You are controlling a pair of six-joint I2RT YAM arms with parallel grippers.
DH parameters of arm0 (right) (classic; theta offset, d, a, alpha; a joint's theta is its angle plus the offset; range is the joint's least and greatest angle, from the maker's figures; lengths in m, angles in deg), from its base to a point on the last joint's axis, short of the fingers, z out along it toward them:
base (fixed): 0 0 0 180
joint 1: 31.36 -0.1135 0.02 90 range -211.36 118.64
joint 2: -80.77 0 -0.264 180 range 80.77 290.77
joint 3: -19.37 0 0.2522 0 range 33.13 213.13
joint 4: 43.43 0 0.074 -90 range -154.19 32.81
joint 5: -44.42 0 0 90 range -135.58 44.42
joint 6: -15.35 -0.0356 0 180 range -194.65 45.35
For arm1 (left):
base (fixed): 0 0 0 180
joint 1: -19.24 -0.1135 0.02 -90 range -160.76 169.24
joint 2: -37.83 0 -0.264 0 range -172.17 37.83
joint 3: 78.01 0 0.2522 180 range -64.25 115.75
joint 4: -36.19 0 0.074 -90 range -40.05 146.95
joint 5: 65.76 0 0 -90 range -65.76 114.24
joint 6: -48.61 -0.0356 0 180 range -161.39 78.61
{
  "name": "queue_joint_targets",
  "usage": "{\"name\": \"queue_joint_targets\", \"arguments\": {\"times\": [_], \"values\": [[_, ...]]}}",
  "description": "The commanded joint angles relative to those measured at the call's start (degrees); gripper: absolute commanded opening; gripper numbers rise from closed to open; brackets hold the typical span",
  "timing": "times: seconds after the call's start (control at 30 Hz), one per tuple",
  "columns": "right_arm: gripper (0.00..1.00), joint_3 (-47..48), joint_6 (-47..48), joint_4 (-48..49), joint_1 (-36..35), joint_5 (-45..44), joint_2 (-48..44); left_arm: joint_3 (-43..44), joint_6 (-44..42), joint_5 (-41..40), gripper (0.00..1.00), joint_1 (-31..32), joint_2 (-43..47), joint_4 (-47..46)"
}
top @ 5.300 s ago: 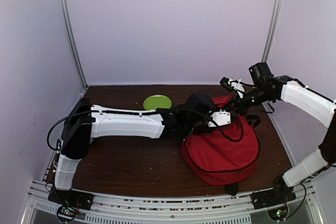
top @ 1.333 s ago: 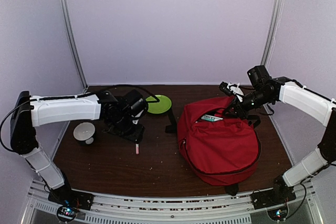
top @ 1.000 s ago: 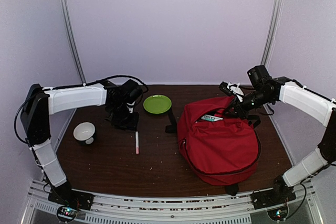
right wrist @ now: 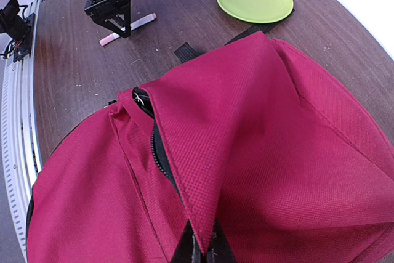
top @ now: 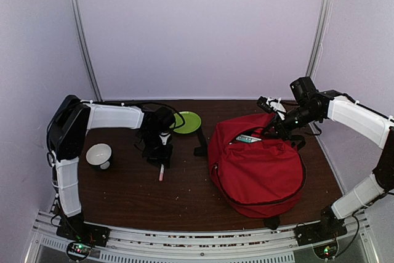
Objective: Pack the student bag
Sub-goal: Move the pen to the center of the board.
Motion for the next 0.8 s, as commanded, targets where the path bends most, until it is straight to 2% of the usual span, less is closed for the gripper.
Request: {"name": "queue_joint_targets", "arguments": {"times": [0.0, 0.23, 0.57, 0.77], "values": [[0.0, -0.25, 0.16, -1.36, -0.1, 2.25, -0.38, 2.51, -7.83, 2.1, 0.35, 2.68, -1.11, -1.72], [0.0, -0.2, 0.08, -1.53, -0.12, 2.49, -0.09, 5.47, -18.48, 2.72, 0.33, 9.6, -2.75, -1.11], [0.0, -0.03, 0.08, -1.76, -0.12, 2.93, 0.16, 8.11, -29.64, -6.07, 0.33, 18.66, -2.5, 1.57], [0.0, -0.08, 0.08, -1.85, -0.15, 2.95, -0.1, 10.84, -27.18, -13.18, 0.35, 18.87, -4.77, 5.52]]}}
